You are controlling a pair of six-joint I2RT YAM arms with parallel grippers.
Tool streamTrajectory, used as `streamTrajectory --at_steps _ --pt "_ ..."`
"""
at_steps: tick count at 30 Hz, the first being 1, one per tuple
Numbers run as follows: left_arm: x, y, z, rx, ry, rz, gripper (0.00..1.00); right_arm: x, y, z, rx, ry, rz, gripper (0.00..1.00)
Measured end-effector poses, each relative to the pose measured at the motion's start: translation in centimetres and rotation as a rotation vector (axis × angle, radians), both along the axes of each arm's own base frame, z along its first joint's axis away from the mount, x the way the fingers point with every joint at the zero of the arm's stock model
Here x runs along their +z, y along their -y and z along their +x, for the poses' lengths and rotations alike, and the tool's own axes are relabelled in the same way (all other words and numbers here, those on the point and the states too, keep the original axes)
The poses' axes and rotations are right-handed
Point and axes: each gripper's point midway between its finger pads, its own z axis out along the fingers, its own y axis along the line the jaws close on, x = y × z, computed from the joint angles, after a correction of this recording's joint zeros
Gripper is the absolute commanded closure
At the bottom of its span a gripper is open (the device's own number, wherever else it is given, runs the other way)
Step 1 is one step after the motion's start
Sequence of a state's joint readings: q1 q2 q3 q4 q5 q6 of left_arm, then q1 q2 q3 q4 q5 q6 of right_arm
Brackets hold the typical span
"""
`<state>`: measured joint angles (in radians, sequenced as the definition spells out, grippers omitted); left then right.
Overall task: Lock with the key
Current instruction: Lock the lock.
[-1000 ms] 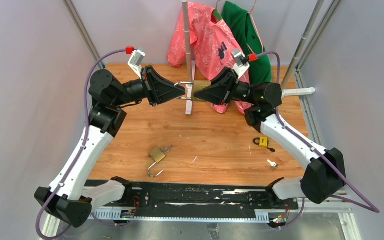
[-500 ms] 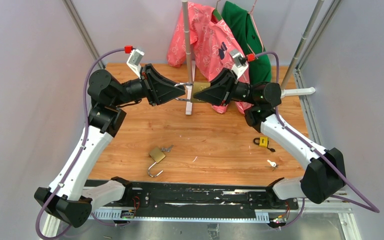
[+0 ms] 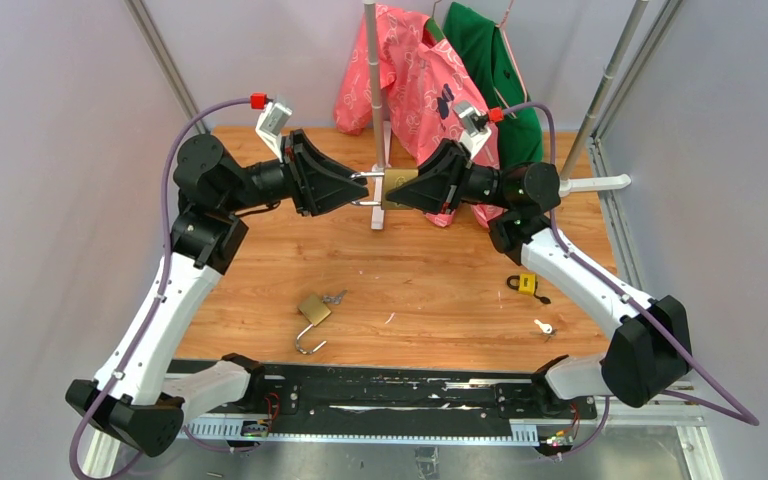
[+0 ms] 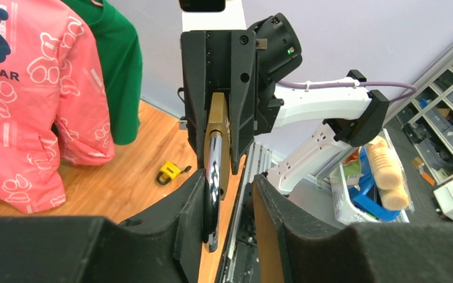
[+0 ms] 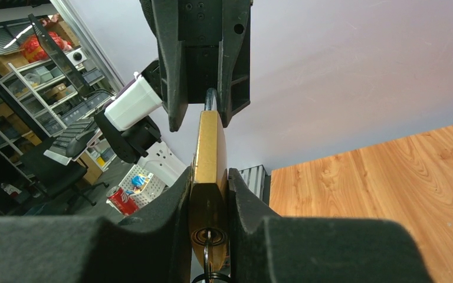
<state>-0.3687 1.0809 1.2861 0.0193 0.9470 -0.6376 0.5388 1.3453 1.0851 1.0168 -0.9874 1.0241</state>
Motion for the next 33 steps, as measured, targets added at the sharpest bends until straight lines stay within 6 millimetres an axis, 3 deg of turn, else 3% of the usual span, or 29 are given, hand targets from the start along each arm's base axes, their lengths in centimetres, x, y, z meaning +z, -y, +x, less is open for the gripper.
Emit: streamTrajectory --at_steps 5,10,14,23,27,33 --pt "-0.3 -0.1 -0.6 -0.014 0.012 0.023 0.53 -0.2 0.0 -0.1 0.009 -0.006 -0.012 1.00" --pt "-0.6 -0.2 -1.2 -0.045 0.011 0.042 0.38 -0.4 0.0 -0.2 0.014 -0.014 -0.021 1.00" --pt "-0.9 -0.4 -1.4 -0.049 0.002 0.058 0.39 -0.5 0.0 -0.2 0.012 -0.022 -0.026 1.00" --pt "-1.4 -0.8 -1.2 -0.031 -0.011 0.072 0.63 -0.5 0.0 -0.2 0.012 -0.023 -0.027 1.00" --pt "-1.5 -0.9 -1.0 -0.014 -0.013 0.071 1.00 -0.1 0.3 -0.7 0.013 -0.008 -0.023 1.00" --pt "-1.6 -0.9 -0.8 -0.005 -0.023 0.071 1.00 0.0 0.4 -1.0 0.011 0.004 -0.034 1.00"
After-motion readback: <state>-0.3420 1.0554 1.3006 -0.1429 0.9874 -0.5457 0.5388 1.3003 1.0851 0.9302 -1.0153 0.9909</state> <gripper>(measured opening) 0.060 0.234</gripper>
